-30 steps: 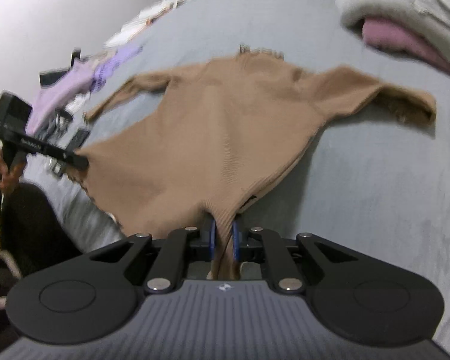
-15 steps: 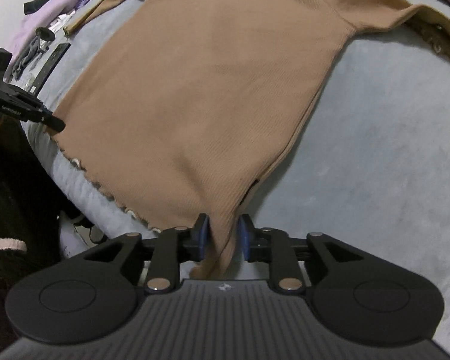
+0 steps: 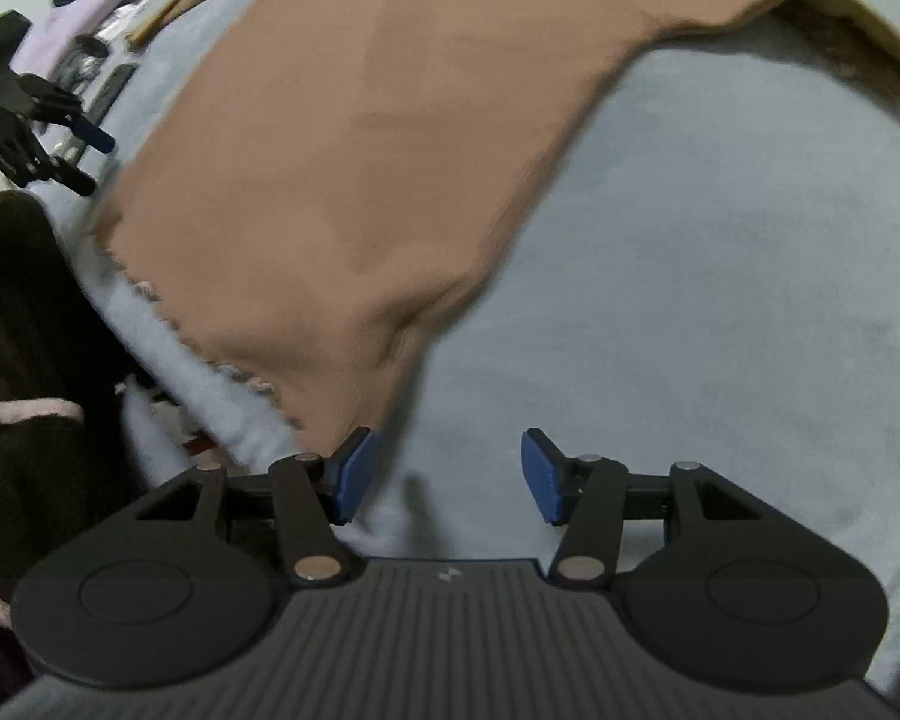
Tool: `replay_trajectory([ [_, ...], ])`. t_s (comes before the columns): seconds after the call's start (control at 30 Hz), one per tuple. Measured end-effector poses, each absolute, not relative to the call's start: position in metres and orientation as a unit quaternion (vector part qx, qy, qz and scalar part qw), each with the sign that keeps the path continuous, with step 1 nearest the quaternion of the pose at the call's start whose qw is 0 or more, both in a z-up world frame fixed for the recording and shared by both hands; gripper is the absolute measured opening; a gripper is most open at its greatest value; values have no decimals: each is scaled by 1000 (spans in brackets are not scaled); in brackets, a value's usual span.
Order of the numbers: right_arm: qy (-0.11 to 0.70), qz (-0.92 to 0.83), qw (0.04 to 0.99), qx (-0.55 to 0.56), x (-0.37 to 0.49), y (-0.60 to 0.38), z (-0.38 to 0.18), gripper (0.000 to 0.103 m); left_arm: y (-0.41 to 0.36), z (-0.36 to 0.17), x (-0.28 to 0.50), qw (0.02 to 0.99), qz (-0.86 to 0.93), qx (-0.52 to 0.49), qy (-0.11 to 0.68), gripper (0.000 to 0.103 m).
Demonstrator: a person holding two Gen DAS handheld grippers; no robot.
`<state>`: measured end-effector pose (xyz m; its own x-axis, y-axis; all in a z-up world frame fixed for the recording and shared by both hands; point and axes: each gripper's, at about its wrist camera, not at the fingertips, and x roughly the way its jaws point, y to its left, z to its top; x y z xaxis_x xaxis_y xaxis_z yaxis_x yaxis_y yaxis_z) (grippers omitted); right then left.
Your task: Fold clothes
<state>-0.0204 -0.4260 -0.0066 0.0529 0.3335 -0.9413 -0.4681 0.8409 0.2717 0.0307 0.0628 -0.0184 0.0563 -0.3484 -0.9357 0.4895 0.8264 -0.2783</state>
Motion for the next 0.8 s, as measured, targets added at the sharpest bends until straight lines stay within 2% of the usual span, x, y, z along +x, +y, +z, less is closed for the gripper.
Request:
replay_trajectory([
  [0.33, 478, 66, 875, 47, 66, -509, -1, 56, 11, -30, 143, 823, -235, -26, 517, 72],
  [0.43, 439, 32, 896, 56, 87, -520, -7, 56, -6, -35, 176, 847, -217, -50, 482, 73],
  [0.63, 383, 0, 920, 79, 126, -525, -33, 56, -18, -58, 215, 860, -182, -103, 465, 72],
  [0.8, 344, -36, 932, 108, 163, -533, -56, 55, -25, -50, 236, 883, -174, -79, 429, 73],
])
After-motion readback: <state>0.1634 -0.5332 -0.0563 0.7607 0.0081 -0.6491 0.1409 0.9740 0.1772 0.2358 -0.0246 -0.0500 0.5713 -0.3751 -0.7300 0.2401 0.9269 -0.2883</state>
